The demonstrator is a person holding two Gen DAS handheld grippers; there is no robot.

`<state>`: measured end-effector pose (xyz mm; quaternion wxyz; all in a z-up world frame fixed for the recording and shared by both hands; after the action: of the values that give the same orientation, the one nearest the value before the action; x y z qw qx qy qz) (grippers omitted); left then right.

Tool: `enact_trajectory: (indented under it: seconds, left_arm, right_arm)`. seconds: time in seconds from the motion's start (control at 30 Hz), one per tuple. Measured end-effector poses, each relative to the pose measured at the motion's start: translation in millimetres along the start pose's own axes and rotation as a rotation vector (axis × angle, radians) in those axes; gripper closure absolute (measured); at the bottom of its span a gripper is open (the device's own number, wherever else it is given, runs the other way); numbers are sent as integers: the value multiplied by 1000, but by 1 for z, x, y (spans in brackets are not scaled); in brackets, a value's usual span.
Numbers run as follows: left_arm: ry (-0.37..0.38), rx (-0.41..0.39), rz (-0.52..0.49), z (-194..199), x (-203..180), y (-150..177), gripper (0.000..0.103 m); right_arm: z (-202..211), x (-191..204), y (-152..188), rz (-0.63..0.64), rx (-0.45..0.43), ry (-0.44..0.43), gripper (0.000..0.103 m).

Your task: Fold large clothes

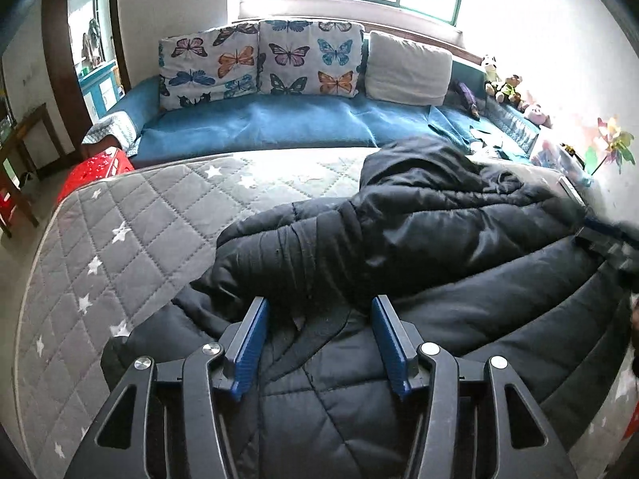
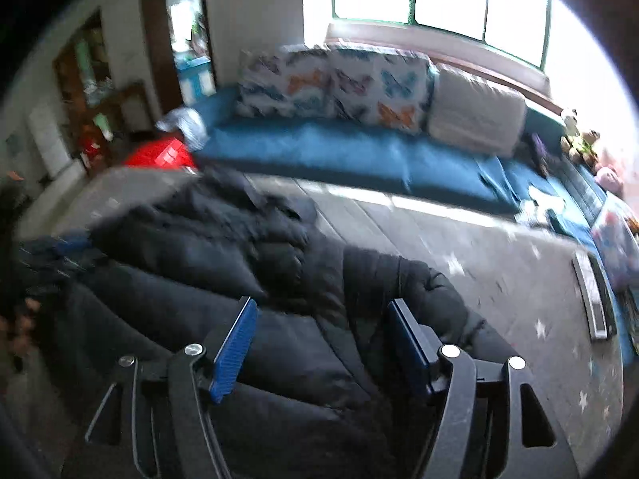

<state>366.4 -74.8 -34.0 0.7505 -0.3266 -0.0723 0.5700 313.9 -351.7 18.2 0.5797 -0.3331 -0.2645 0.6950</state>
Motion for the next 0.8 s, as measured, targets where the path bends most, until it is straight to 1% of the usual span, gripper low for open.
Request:
enact_trajectory:
  seconds: [0.03, 0.1, 0.13, 0.2, 0.33, 0.4, 0.47, 0.57, 0.67, 0.73, 0.8]
  left_arm:
    - [13, 4, 7, -4, -1, -6, 45]
    - [3, 19, -2, -15, 1, -18, 44]
    - [-9, 24, -11, -20, 1, -23, 43]
    - [-30, 28, -38, -30, 0, -32, 37]
    - [-90, 15, -103, -54, -5, -44, 28]
    - [-103, 15, -101, -69, 0, -47, 26]
    - [-99, 30, -92, -78, 5, -49, 24]
    - [-67, 37, -70, -86, 11, -51, 23]
    - [-74, 48, -76, -94, 14, -51, 23]
    - [-83, 57, -80, -101, 14, -54, 22]
    - [-72, 59, -74, -105, 18, -54, 22]
  right_arm:
    - [-13, 0, 5, 4, 24, 1, 29]
    - [-25, -2, 8, -18, 43, 12, 28]
    - [-24, -4, 8, -33, 42, 12, 27]
    - [-25, -7, 9, -60, 44, 13, 27]
    - [-25, -10, 13, -93, 26, 25, 27]
    - [-30, -8, 14, -103, 16, 37, 27]
    - [-30, -7, 13, -102, 16, 45, 27]
    - [-32, -6, 13, -105, 6, 54, 27]
    - [-30, -5, 13, -103, -3, 56, 26]
    - [-30, -6, 10, -98, 11, 43, 23]
    - [-32, -5, 8, -87, 29, 33, 19]
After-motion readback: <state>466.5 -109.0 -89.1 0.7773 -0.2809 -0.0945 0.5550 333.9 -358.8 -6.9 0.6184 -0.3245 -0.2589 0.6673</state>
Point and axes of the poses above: each gripper's, at about its wrist camera, not at the fingertips, and z roughly against the way its jaws point, x to its left, y to its underside, the point moved 4 cm from there along -z, roughly the way its jaws point, and after that the axes turned 14 degrees about y, right-handed, at the moved point
